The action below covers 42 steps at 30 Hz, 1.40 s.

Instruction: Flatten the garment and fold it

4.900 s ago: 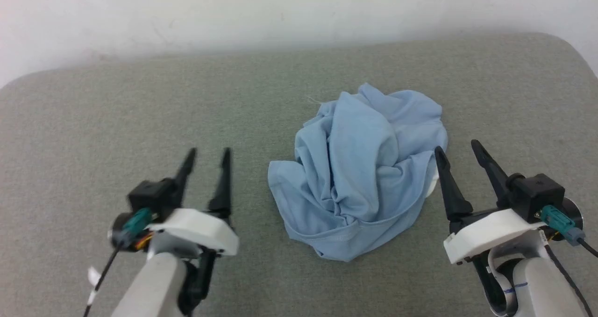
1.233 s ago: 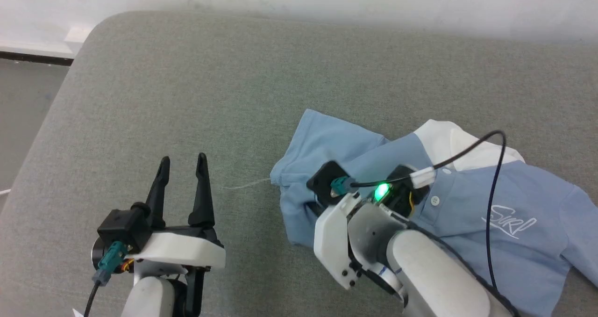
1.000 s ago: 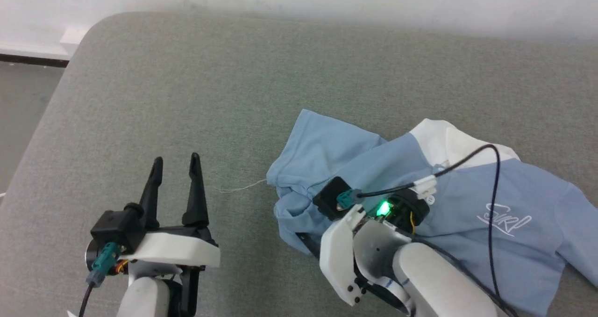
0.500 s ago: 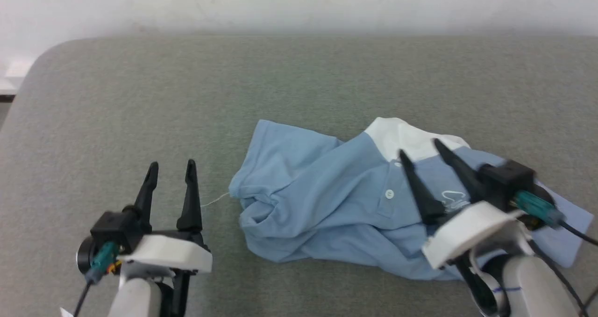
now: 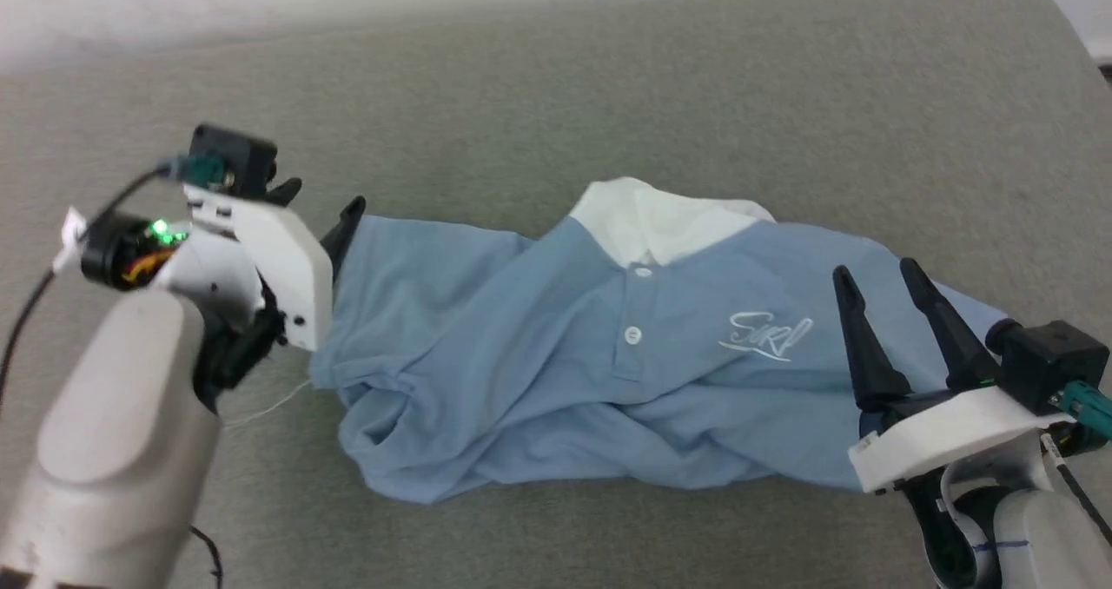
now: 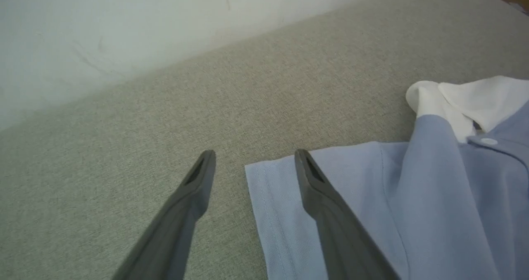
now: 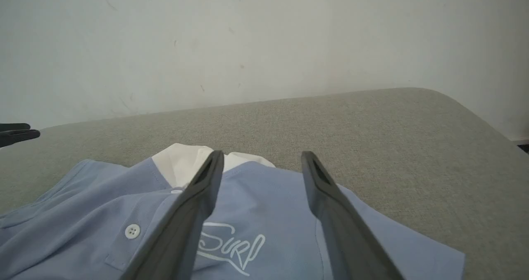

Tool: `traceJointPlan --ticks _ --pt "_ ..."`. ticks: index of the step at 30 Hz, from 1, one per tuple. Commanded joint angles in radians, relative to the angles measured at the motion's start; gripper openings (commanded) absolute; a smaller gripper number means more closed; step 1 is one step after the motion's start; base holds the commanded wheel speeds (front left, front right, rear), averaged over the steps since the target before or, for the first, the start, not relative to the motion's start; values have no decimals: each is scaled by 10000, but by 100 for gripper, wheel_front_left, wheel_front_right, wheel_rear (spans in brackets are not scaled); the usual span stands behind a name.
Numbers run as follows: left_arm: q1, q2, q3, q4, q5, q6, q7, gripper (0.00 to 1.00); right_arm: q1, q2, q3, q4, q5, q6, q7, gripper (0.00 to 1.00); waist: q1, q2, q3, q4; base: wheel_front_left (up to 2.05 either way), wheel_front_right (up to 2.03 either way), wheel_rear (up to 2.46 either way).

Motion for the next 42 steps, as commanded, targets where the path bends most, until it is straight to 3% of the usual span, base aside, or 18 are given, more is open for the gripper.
traceJointPlan --ticks 1,6,10,20,21,23,29,35,42 --pt "-408 388 -433 69 -411 -62 575 100 -193 29 35 29 110 -9 -118 100 -1 0 801 -828 0 0 0" --pt "-1373 1557 -1620 234 -1484 -64 2282 100 -446 30 162 205 374 -9 -393 100 -1 0 1277 -1344 0 0 0" --pt "-1767 2056 -1964 580 -1742 -65 3150 100 -596 30 250 392 531 -9 -606 100 -1 0 1580 -1645 0 0 0" --pt "-1676 2021 -2014 968 -2530 157 4814 100 -822 31 290 759 661 -9 -895 100 -1 0 1847 -1887 0 0 0" --pt "-1602 1976 -2010 950 -2684 208 5063 60 -845 31 295 800 673 -9 -907 100 -1 0 1832 -1890 0 0 0" --pt "-1467 1923 -2030 863 -2938 325 5583 0 -874 31 295 850 686 -9 -903 100 -1 0 1783 -1885 0 0 0" --pt "-1207 2077 -2153 163 -3160 537 6424 0 -942 31 122 914 563 -9 -807 100 -1 0 1579 -1792 0 0 0" --pt "-1109 2235 -2113 -307 -2801 342 5146 0 -1299 31 -606 1246 -33 -9 -579 100 -1 0 1392 -1656 0 0 0" --pt "-968 2319 -1930 -109 -2772 399 4446 0 -2644 31 -2014 3017 -640 -9 409 100 -1 0 1287 -1345 0 0 0"
